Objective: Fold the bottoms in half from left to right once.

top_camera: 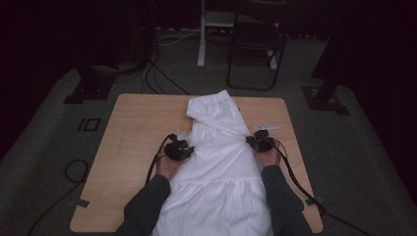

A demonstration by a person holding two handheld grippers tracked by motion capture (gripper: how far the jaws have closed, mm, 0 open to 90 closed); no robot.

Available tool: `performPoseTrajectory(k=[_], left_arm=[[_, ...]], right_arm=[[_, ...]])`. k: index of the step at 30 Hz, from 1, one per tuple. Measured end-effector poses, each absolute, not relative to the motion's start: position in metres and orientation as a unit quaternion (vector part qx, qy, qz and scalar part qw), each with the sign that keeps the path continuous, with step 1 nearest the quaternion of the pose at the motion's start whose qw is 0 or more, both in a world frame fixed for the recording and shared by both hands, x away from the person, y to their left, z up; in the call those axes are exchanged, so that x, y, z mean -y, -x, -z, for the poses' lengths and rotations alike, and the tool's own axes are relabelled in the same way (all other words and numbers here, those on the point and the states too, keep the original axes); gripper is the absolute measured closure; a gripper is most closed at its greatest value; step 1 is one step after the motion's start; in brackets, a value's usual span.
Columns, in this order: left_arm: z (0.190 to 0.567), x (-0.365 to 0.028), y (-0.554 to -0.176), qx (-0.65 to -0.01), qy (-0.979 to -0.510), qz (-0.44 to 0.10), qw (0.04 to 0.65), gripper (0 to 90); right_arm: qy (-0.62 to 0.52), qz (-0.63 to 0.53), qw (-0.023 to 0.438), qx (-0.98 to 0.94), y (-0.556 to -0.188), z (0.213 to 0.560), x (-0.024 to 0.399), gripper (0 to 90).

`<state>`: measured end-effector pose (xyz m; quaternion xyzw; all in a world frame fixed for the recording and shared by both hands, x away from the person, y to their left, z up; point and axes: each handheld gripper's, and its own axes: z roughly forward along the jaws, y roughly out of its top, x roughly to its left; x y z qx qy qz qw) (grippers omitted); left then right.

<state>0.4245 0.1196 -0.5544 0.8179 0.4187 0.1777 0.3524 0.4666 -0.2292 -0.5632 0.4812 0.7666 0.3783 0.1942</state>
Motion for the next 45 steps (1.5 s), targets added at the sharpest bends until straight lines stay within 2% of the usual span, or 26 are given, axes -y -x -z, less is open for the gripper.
performPoseTrajectory(k=[5, 8, 11, 15, 16, 18, 21, 24, 29, 30, 31, 33, 34, 39, 41, 45], left_arm=[[0.558, -0.137, -0.389, -0.412, -0.817, -0.173, 0.364, 84.0], [0.559, -0.144, -0.360, -0.407, -0.820, -0.172, 0.365, 83.1], [0.561, -0.154, -0.336, -0.405, -0.820, -0.162, 0.371, 82.7], [0.562, -0.158, -0.319, -0.411, -0.815, -0.159, 0.375, 82.3], [0.562, -0.157, -0.319, -0.410, -0.815, -0.163, 0.375, 81.9], [0.563, -0.157, -0.322, -0.410, -0.813, -0.159, 0.381, 80.7], [0.564, -0.156, -0.324, -0.413, -0.809, -0.158, 0.387, 79.9], [0.565, -0.155, -0.324, -0.409, -0.810, -0.161, 0.389, 78.4], [0.565, -0.155, -0.324, -0.404, -0.812, -0.160, 0.391, 75.6], [0.565, -0.154, -0.324, -0.401, -0.813, -0.156, 0.393, 73.1], [0.565, -0.154, -0.323, -0.398, -0.813, -0.152, 0.396, 69.1], [0.565, -0.153, -0.323, -0.392, -0.817, -0.149, 0.396, 62.4], [0.565, -0.153, -0.323, -0.392, -0.817, -0.149, 0.395, 61.6], [0.565, -0.150, -0.321, -0.390, -0.819, -0.152, 0.393, 59.0], [0.565, -0.148, -0.320, -0.385, -0.822, -0.155, 0.390, 58.4], [0.563, -0.148, -0.322, -0.383, -0.826, -0.146, 0.387, 55.9]], right_arm=[[-0.470, -0.387, 0.180, -0.773, -0.440, 0.565, 0.231, 85.7], [-0.454, -0.409, 0.164, -0.775, -0.402, 0.570, 0.233, 85.7], [-0.445, -0.414, 0.153, -0.779, -0.383, 0.571, 0.235, 85.8], [-0.433, -0.407, 0.139, -0.792, -0.351, 0.570, 0.235, 85.5], [-0.432, -0.400, 0.135, -0.797, -0.347, 0.569, 0.235, 83.5], [-0.432, -0.382, 0.139, -0.805, -0.344, 0.565, 0.233, 72.3], [-0.417, -0.390, 0.173, -0.803, -0.348, 0.556, 0.230, 57.8], [-0.398, -0.414, 0.178, -0.799, -0.357, 0.544, 0.220, 52.6], [-0.337, -0.403, 0.179, -0.832, -0.378, 0.536, 0.179, 48.3], [-0.328, -0.391, 0.179, -0.841, -0.382, 0.538, 0.171, 49.1], [-0.324, -0.372, 0.183, -0.851, -0.386, 0.540, 0.165, 55.8], [-0.325, -0.351, 0.208, -0.853, -0.393, 0.540, 0.163, 80.0], [-0.337, -0.360, 0.222, -0.841, -0.397, 0.535, 0.167, 83.9], [-0.405, -0.400, 0.254, -0.782, -0.417, 0.505, 0.201, 85.6], [-0.416, -0.380, 0.240, -0.791, -0.426, 0.512, 0.204, 84.8], [-0.455, -0.348, 0.191, -0.797, -0.443, 0.550, 0.206, 82.5]])
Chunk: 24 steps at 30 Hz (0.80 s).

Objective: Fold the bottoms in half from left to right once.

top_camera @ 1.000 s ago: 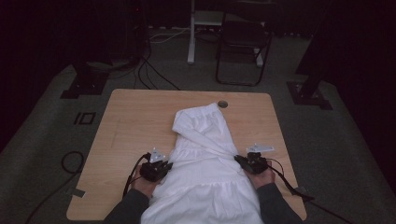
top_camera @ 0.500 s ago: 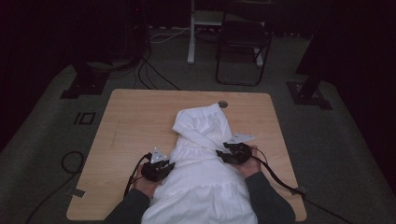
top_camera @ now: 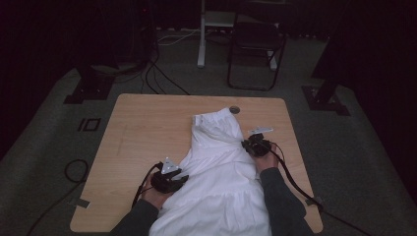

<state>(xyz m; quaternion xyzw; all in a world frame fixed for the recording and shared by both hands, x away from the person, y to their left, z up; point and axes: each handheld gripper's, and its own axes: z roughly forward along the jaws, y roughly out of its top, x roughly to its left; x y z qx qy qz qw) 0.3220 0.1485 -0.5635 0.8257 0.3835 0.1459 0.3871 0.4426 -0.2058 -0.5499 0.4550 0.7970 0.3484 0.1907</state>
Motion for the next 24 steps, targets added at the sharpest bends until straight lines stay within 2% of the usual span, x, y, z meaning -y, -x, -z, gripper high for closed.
performPoseTrajectory(k=[3, 7, 9, 13, 15, 16, 19, 21, 24], left_arm=[[0.555, -0.149, -0.331, -0.385, -0.828, -0.160, 0.375, 51.0], [0.533, -0.143, -0.355, -0.378, -0.811, -0.192, 0.402, 48.7], [0.526, -0.136, -0.374, -0.383, -0.806, -0.187, 0.411, 48.0], [0.533, -0.115, -0.406, -0.385, -0.812, -0.190, 0.396, 48.7], [0.539, -0.110, -0.411, -0.382, -0.817, -0.187, 0.390, 54.6], [0.552, -0.102, -0.417, -0.384, -0.830, -0.186, 0.360, 54.6], [0.559, -0.105, -0.414, -0.391, -0.825, -0.175, 0.370, 72.2], [0.557, -0.106, -0.408, -0.385, -0.829, -0.180, 0.363, 80.0], [0.559, -0.108, -0.392, -0.380, -0.830, -0.178, 0.366, 81.5]], right_arm=[[-0.471, -0.362, 0.179, -0.785, -0.443, 0.559, 0.209, 82.1], [-0.467, -0.358, 0.188, -0.787, -0.441, 0.559, 0.208, 80.9], [-0.468, -0.359, 0.188, -0.785, -0.441, 0.559, 0.208, 80.9], [-0.468, -0.368, 0.185, -0.782, -0.441, 0.561, 0.210, 81.0], [-0.467, -0.372, 0.184, -0.781, -0.441, 0.562, 0.211, 81.0], [-0.468, -0.376, 0.183, -0.779, -0.440, 0.562, 0.212, 81.2], [-0.466, -0.385, 0.181, -0.776, -0.436, 0.564, 0.213, 81.9], [-0.462, -0.387, 0.180, -0.777, -0.432, 0.565, 0.215, 82.0], [-0.456, -0.392, 0.172, -0.780, -0.420, 0.566, 0.217, 82.1]])
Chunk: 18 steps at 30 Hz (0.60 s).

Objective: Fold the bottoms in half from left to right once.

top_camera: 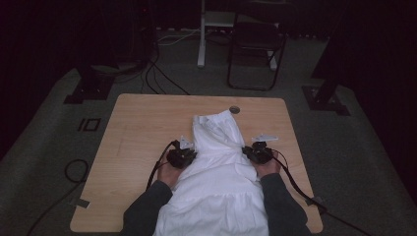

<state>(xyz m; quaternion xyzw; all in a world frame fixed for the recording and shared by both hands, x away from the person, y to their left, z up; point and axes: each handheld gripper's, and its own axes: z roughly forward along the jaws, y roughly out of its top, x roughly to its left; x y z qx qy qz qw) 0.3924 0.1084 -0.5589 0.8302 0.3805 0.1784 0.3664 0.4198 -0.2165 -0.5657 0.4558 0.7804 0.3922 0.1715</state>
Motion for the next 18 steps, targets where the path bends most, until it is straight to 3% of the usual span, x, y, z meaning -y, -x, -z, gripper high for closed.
performPoseTrajectory(k=[6, 10, 12, 13, 14, 18], left_arm=[[0.565, -0.123, -0.342, -0.374, -0.826, -0.155, 0.392, 81.0], [0.565, -0.125, -0.327, -0.366, -0.830, -0.161, 0.389, 79.4], [0.565, -0.123, -0.330, -0.366, -0.831, -0.159, 0.387, 78.1], [0.565, -0.123, -0.330, -0.366, -0.831, -0.159, 0.387, 77.6], [0.565, -0.122, -0.331, -0.364, -0.832, -0.162, 0.386, 77.5], [0.566, -0.122, -0.332, -0.365, -0.830, -0.163, 0.389, 77.4]], right_arm=[[-0.430, -0.395, 0.158, -0.796, -0.376, 0.567, 0.217, 82.2], [-0.409, -0.386, 0.136, -0.815, -0.351, 0.565, 0.215, 80.4], [-0.404, -0.380, 0.130, -0.822, -0.350, 0.563, 0.216, 71.9], [-0.404, -0.380, 0.130, -0.822, -0.350, 0.563, 0.216, 71.9], [-0.402, -0.390, 0.127, -0.819, -0.352, 0.559, 0.218, 64.0], [-0.388, -0.412, 0.147, -0.811, -0.355, 0.545, 0.211, 48.0]])
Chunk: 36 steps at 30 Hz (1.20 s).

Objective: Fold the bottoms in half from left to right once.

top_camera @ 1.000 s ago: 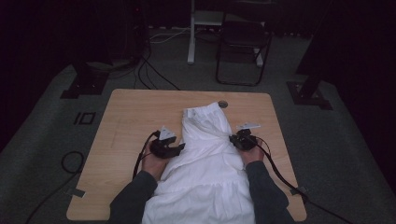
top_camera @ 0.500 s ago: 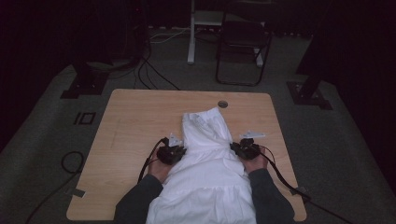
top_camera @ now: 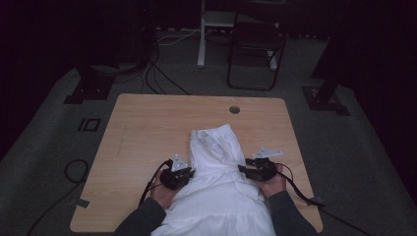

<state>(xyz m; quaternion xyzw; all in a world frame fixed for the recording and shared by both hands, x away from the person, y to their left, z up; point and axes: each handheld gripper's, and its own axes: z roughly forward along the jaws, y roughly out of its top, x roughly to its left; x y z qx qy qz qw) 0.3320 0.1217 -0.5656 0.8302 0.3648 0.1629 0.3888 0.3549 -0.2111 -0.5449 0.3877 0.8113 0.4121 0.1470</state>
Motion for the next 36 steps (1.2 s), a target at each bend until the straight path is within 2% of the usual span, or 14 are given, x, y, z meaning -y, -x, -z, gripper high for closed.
performPoseTrajectory(k=[8, 11, 12, 13, 14, 16, 18, 21, 26, 29, 31, 33, 34, 36], left_arm=[[0.566, -0.120, -0.331, -0.362, -0.831, -0.171, 0.387, 77.2], [0.566, -0.120, -0.330, -0.361, -0.831, -0.173, 0.386, 77.1], [0.566, -0.120, -0.331, -0.362, -0.831, -0.172, 0.386, 77.0], [0.566, -0.120, -0.331, -0.363, -0.830, -0.171, 0.387, 76.5], [0.566, -0.120, -0.331, -0.363, -0.830, -0.171, 0.387, 75.7], [0.566, -0.120, -0.331, -0.362, -0.831, -0.172, 0.385, 74.1], [0.566, -0.120, -0.330, -0.364, -0.830, -0.170, 0.387, 73.1], [0.566, -0.120, -0.330, -0.363, -0.830, -0.168, 0.388, 72.0], [0.566, -0.119, -0.331, -0.360, -0.832, -0.164, 0.389, 69.0], [0.564, -0.121, -0.333, -0.362, -0.832, -0.151, 0.393, 64.4], [0.560, -0.124, -0.335, -0.364, -0.832, -0.154, 0.389, 60.5], [0.560, -0.124, -0.335, -0.364, -0.832, -0.154, 0.389, 60.1], [0.551, -0.127, -0.340, -0.366, -0.826, -0.157, 0.400, 58.4], [0.541, -0.126, -0.349, -0.365, -0.821, -0.167, 0.406, 57.0]], right_arm=[[-0.330, -0.422, 0.160, -0.829, -0.369, 0.527, 0.161, 38.5], [-0.320, -0.426, 0.163, -0.831, -0.375, 0.524, 0.146, 40.1], [-0.323, -0.427, 0.161, -0.829, -0.379, 0.523, 0.144, 43.3], [-0.327, -0.425, 0.156, -0.830, -0.383, 0.523, 0.143, 51.3], [-0.326, -0.419, 0.142, -0.836, -0.389, 0.524, 0.144, 70.4], [-0.335, -0.397, 0.163, -0.839, -0.396, 0.523, 0.148, 86.0], [-0.355, -0.397, 0.204, -0.822, -0.403, 0.515, 0.160, 89.0], [-0.396, -0.403, 0.235, -0.791, -0.420, 0.506, 0.184, 89.1], [-0.457, -0.372, 0.192, -0.785, -0.450, 0.532, 0.203, 87.5], [-0.463, -0.344, 0.182, -0.796, -0.453, 0.555, 0.201, 81.8], [-0.470, -0.354, 0.178, -0.789, -0.452, 0.557, 0.204, 76.7], [-0.471, -0.355, 0.180, -0.787, -0.451, 0.556, 0.205, 76.7], [-0.467, -0.360, 0.197, -0.783, -0.448, 0.549, 0.208, 63.3], [-0.462, -0.371, 0.200, -0.780, -0.447, 0.545, 0.208, 60.1]])
